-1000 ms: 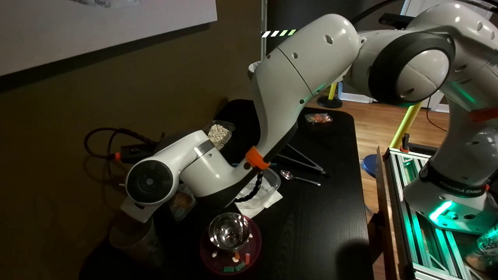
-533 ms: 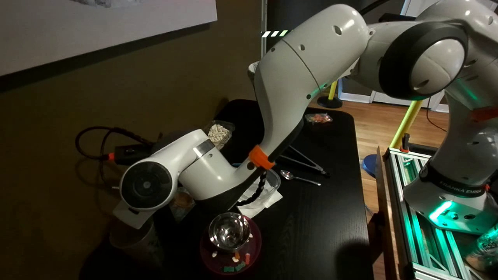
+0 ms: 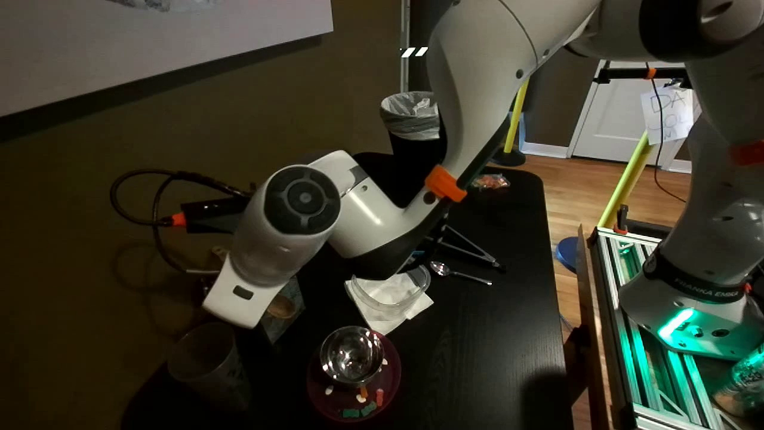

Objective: Move the wooden spoon from the top of the clear bowl and place it on the paper towel box

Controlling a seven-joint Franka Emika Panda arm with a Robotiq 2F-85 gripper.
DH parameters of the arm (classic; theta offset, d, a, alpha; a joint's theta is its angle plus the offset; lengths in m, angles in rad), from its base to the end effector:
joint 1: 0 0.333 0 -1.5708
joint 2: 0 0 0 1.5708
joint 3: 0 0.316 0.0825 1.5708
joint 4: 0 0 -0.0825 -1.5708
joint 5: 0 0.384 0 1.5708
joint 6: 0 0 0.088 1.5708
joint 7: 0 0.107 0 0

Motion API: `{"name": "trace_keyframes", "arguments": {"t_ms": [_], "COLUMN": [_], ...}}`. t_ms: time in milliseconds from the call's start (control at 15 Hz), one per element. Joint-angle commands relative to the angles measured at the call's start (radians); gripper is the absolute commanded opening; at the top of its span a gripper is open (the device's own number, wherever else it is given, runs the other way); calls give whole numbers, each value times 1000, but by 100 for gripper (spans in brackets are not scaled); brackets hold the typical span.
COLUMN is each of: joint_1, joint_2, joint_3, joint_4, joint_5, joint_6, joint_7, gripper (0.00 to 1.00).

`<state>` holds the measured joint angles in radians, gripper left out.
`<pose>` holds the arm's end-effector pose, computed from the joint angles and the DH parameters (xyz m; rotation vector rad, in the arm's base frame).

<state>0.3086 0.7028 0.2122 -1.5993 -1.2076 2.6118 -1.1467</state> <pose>0.6235 0.3536 0.2517 0.6943 2.3405 0.1323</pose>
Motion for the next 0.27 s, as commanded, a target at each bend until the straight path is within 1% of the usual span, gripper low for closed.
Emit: {"name": "trace_keyframes", "arguments": {"t_ms": [0, 67, 133, 200], "joint_1": [-89, -102, -117, -76], "joint_2": [-156, -190, -202, -123], "joint_3": [23, 15, 17, 1], "joint_4": [-246, -297, -321, -204], "joint_5": [-19, -35, -33, -9], "joint_6": [203, 264, 316, 248], "joint_7": [-87, -93, -112, -87], "gripper": [100, 100, 100, 100]}}
